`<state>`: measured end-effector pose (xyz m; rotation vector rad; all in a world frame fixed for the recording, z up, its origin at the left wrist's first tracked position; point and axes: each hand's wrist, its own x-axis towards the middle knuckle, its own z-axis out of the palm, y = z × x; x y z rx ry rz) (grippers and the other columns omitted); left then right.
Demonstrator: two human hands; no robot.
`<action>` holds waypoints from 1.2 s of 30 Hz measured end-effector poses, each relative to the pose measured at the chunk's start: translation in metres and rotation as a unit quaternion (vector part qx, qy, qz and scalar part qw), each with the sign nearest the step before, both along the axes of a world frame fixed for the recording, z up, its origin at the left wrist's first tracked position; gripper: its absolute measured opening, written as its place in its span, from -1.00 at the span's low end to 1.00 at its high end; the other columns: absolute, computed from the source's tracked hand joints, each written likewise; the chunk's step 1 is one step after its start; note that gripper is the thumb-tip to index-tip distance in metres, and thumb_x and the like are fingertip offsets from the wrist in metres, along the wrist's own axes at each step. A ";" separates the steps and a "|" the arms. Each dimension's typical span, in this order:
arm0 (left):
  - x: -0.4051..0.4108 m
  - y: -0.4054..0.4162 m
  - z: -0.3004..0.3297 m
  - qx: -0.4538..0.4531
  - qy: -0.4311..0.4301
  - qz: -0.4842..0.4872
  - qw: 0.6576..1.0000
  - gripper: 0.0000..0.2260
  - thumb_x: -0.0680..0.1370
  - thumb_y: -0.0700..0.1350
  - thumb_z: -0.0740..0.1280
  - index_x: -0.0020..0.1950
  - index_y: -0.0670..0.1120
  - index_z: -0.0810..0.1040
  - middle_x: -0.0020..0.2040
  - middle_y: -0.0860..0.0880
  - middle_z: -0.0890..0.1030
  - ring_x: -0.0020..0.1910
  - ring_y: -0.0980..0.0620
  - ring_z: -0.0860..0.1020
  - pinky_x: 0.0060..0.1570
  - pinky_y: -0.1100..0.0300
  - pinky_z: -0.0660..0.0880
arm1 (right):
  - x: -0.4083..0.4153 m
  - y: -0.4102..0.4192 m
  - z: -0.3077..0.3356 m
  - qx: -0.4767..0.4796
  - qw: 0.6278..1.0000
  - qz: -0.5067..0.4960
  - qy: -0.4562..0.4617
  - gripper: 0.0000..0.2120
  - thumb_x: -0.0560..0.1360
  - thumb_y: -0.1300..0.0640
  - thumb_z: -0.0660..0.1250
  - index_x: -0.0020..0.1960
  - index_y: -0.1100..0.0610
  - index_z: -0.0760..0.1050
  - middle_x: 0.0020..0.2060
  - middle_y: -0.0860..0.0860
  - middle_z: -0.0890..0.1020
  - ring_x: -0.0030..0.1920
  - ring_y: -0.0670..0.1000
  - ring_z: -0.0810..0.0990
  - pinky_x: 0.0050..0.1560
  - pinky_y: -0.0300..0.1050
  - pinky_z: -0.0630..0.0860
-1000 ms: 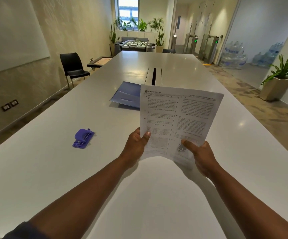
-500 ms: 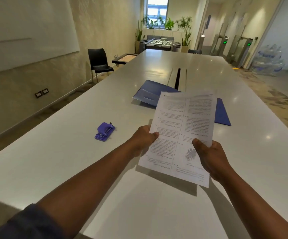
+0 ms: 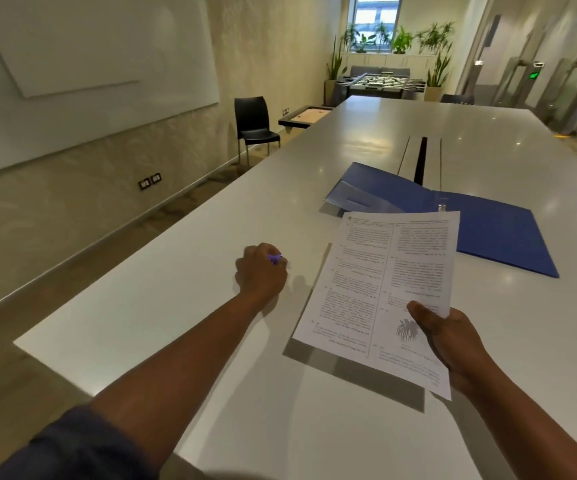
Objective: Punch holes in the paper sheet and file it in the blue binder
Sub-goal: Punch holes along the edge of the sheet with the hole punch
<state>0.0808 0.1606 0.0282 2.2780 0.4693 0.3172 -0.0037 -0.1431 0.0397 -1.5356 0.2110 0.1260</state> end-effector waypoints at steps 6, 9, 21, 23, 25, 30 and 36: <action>0.029 0.039 -0.006 -0.030 0.032 0.022 0.999 -0.67 0.63 -0.02 0.31 0.32 -0.15 0.56 0.26 -0.15 0.57 0.21 -0.18 0.55 0.16 0.03 0.49 | 0.016 0.022 -0.006 0.000 1.000 0.018 0.017 -0.88 0.64 0.15 0.33 0.14 0.01 0.59 -0.06 0.04 0.78 -0.16 0.20 0.77 -0.34 -0.02 0.67; 0.035 0.044 -0.003 -0.091 0.043 0.008 0.995 -0.77 0.64 -0.06 0.27 -0.05 -0.20 0.58 -0.18 -0.09 0.58 -0.16 -0.10 0.54 -0.30 0.19 0.41 | 0.023 0.030 -0.009 -0.013 0.999 0.021 0.020 -0.89 0.64 0.13 0.34 0.13 0.00 0.60 -0.06 0.03 0.78 -0.16 0.19 0.77 -0.26 0.06 0.67; 0.034 0.011 0.003 -0.229 0.040 -0.061 0.971 -0.78 0.64 -0.11 0.34 -0.19 -0.14 0.55 -0.27 -0.06 0.59 -0.36 0.05 0.53 -0.51 0.36 0.46 | 0.024 0.011 -0.013 -0.056 0.998 0.006 0.027 -0.87 0.63 0.07 0.35 0.17 0.00 0.59 -0.04 0.03 0.78 -0.15 0.18 0.77 -0.25 0.04 0.64; 0.033 -0.010 0.007 -0.236 0.041 -0.081 0.968 -0.79 0.65 -0.10 0.33 -0.16 -0.13 0.56 -0.25 -0.05 0.60 -0.35 0.07 0.54 -0.49 0.35 0.46 | 0.019 -0.004 -0.011 -0.064 0.998 -0.003 0.028 -0.86 0.63 0.06 0.35 0.17 0.02 0.59 -0.04 0.04 0.78 -0.15 0.18 0.77 -0.23 0.06 0.65; 0.031 -0.030 0.007 -0.241 0.045 -0.104 0.964 -0.82 0.65 -0.08 0.33 -0.09 -0.15 0.57 -0.21 -0.07 0.61 -0.33 0.07 0.55 -0.44 0.32 0.48 | 0.012 -0.023 -0.007 -0.072 0.997 -0.018 0.030 -0.85 0.63 0.06 0.35 0.18 0.03 0.59 -0.04 0.06 0.78 -0.14 0.20 0.77 -0.18 0.10 0.67; 0.023 -0.086 0.000 -0.258 0.068 -0.158 0.951 -0.82 0.65 -0.07 0.34 -0.06 -0.16 0.58 -0.15 -0.12 0.65 -0.31 0.03 0.59 -0.38 0.27 0.51 | -0.014 -0.077 0.004 -0.090 0.994 -0.059 0.033 -0.88 0.64 0.10 0.34 0.15 0.03 0.59 -0.10 0.03 0.78 -0.21 0.14 0.77 -0.26 0.01 0.65; 0.008 -0.152 -0.006 -0.246 0.085 -0.210 0.943 -0.80 0.65 -0.04 0.34 -0.07 -0.14 0.58 -0.17 -0.11 0.66 -0.32 0.04 0.61 -0.38 0.30 0.48 | -0.047 -0.136 0.012 -0.103 0.990 -0.083 0.046 -0.83 0.65 0.15 0.31 0.22 0.10 0.57 -0.12 0.00 0.78 -0.23 0.11 0.77 -0.39 -0.13 0.64</action>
